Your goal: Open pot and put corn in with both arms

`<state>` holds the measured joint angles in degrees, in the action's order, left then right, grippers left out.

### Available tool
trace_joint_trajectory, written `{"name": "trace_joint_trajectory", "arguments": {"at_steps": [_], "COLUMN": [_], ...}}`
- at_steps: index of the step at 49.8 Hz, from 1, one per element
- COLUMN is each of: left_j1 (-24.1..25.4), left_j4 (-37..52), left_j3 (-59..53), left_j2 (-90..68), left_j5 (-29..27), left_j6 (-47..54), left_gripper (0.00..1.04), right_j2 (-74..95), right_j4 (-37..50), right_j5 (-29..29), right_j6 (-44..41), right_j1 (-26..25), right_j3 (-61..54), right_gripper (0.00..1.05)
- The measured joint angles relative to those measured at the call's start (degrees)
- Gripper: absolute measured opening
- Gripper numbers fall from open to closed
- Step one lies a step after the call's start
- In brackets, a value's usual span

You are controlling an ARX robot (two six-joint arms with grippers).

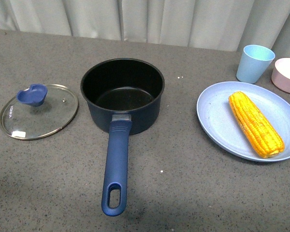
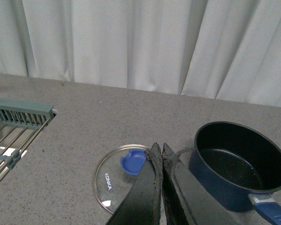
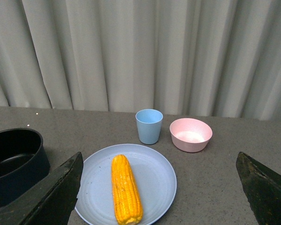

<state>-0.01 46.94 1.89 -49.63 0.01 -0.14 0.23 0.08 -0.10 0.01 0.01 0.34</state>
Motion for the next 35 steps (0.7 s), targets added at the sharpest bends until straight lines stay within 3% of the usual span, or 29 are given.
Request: {"name": "trace_joint_trajectory", "arguments": {"at_steps": [35], "left_j1": [0.0], "left_j4": [-21.0], "left_j3": [-0.8], "left_j2": [23.7], "left_j5": [0.0], "left_j6": [0.0], "left_gripper": [0.04], "right_j2": [0.0], "right_j4": [0.0], "right_j5": [0.0], "right_j6": [0.0], "right_j1": [0.0], "right_j3": [0.0], "right_gripper": [0.96]}}
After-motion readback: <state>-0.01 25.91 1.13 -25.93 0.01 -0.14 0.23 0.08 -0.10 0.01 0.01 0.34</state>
